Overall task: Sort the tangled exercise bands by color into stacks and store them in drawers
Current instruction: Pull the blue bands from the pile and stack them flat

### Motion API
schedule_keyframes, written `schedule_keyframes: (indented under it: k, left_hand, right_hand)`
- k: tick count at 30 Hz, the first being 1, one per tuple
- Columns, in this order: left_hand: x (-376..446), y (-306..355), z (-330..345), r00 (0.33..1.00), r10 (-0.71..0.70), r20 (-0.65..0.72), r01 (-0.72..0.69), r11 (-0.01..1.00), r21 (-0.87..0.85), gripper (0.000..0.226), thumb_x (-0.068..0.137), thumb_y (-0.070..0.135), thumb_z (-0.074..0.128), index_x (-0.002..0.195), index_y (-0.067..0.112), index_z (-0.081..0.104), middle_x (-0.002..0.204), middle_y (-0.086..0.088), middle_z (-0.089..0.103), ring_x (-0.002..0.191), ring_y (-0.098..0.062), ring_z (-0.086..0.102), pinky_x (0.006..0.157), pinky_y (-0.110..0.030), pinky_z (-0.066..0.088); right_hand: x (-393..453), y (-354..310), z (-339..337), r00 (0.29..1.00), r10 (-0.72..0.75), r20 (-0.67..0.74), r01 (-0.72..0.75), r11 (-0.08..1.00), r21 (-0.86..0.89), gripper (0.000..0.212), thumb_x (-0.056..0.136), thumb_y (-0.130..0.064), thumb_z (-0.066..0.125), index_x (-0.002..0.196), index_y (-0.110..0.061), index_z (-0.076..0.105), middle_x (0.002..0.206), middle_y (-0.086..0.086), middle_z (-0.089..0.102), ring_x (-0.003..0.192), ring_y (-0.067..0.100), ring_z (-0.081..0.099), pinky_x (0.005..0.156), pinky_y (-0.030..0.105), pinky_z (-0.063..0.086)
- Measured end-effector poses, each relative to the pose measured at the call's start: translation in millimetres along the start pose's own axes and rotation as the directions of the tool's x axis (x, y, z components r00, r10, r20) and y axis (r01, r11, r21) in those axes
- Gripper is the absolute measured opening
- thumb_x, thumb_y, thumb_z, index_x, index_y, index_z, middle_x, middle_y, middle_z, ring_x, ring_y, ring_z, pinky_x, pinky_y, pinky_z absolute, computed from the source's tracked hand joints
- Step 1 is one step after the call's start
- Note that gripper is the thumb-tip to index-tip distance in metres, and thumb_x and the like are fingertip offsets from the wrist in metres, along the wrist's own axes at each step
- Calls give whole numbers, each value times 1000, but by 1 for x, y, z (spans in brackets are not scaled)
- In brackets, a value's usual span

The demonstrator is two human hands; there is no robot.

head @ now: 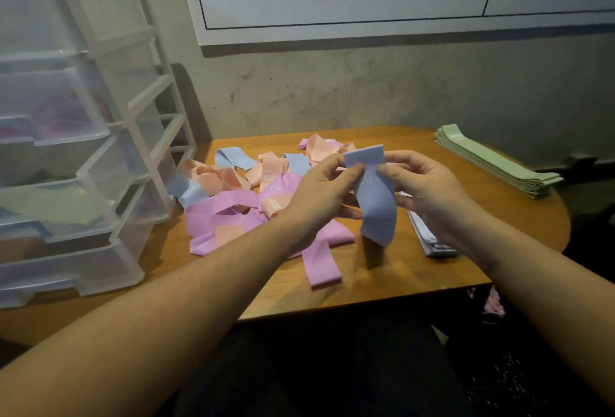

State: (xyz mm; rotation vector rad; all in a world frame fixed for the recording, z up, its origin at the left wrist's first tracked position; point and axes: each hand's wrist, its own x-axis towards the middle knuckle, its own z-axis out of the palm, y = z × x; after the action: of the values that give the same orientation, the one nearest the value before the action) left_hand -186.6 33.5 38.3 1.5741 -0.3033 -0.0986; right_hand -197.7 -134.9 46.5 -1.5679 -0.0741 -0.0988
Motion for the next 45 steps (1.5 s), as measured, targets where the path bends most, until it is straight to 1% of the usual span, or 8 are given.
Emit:
schedule_keyframes:
  k: [13, 19, 23, 30, 36, 39, 42, 45]
  left_hand:
    - [6, 44, 29, 993, 41, -114, -39, 999, 18, 21, 106, 34, 47, 116, 17, 54, 104, -9, 61, 73, -14, 64, 41, -23, 46]
    - [21, 50, 37, 978, 88, -191, -89, 996, -1, 16, 106, 32, 49, 105, 17, 55, 100, -13, 62, 84, -24, 67, 50, -29, 54]
    - [38, 52, 42, 973, 109, -205, -113, 994, -8, 14, 105, 30, 53, 102, 17, 57, 97, -9, 63, 81, -26, 69, 50, -29, 55]
    - [85, 49, 50, 958, 54, -282, -95, 987, -131, 17, 103, 28, 55, 109, 13, 60, 110, -17, 62, 89, -28, 67, 59, -29, 58]
    - [122, 37, 61, 967, -70, -246, 20, 980, -200, 10, 99, 11, 51, 107, 13, 57, 105, -16, 53, 75, -31, 66, 68, -38, 62]
    - [141, 26, 70, 964, -93, -248, 44, 980, -195, 14, 99, 7, 51, 109, 13, 58, 112, -14, 59, 84, -30, 69, 67, -36, 62]
    - [158, 13, 78, 962, -98, -255, 55, 984, -172, 17, 102, 9, 53, 118, 11, 59, 117, -14, 64, 82, -23, 74, 69, -34, 63]
    - [176, 0, 85, 961, -104, -257, 67, 987, -148, 21, 100, 10, 58, 120, 7, 61, 117, -17, 67, 77, -21, 72, 64, -29, 60]
  right_hand:
    - [-35, -5, -32, 960, 11, 280, 61, 967, -247, 30, 93, -3, 66, 121, -13, 57, 107, 3, 76, 101, 10, 71, 79, 19, 56]
    - [-30, 3, -43, 980, 20, 196, 34, 963, -267, 13, 99, -6, 57, 108, -6, 66, 98, 25, 69, 83, 14, 65, 70, 23, 56]
    - [-26, 10, -48, 989, 22, 145, 12, 973, -232, 14, 103, -20, 52, 105, -13, 65, 82, 0, 69, 63, 3, 61, 55, 18, 48]
    - [-24, 22, -66, 980, 107, 168, -48, 945, -323, 17, 99, -6, 52, 115, -12, 56, 95, 18, 67, 74, 19, 60, 54, 22, 47]
    - [-12, 39, -88, 999, 28, -44, -42, 931, -364, 15, 105, -25, 49, 112, -22, 62, 106, 21, 68, 80, 24, 61, 70, 33, 45]
    - [-6, 43, -99, 993, 64, -101, -98, 920, -378, 10, 99, -36, 57, 102, -27, 59, 92, 20, 68, 71, 29, 58, 63, 34, 42]
    - [-2, 47, -112, 987, 94, -132, -138, 913, -383, 9, 92, -23, 62, 98, -24, 55, 69, 3, 61, 62, 18, 57, 48, 25, 38]
    - [2, 51, -123, 983, 109, -150, -158, 914, -373, 17, 89, -14, 60, 101, -23, 52, 74, 8, 61, 62, 19, 57, 39, 21, 33]
